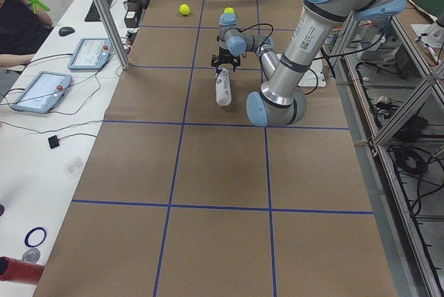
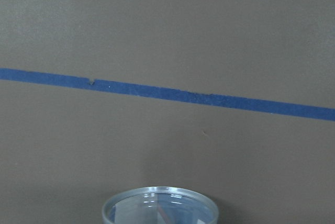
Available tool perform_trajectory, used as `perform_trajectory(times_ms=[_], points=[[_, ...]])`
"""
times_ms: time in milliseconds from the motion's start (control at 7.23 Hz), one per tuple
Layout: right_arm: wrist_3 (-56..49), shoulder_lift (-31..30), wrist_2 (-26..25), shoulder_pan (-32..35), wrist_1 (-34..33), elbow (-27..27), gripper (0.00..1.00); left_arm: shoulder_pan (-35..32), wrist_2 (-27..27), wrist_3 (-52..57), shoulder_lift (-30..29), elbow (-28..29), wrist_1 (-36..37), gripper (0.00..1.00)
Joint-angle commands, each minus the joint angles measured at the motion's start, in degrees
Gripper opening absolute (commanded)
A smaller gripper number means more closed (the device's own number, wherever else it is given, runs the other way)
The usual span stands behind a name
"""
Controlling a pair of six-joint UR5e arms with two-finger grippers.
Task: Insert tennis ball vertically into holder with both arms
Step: 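Close the left gripper around the middle of the lying can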
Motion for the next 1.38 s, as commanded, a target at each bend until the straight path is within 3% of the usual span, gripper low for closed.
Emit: perform_trajectory(times_ms=[0,1106,1244], points=[[0.0,-0.1,0.0,0.0,0.0,-0.1,0.99,0.1,0.3,0.2,-0.2,1.0,-0.1,0.99],[0.0,-0.6,0.0,0.0,0.0,0.0,0.99,0.3,1.7,0.1,-0.3,2.9,-0.1,0.99],[0.0,-0.6,0.0,0.0,0.1,0.0,0.99,0.3,1.6,0.1,-0.4,2.9,-0.1,0.8]])
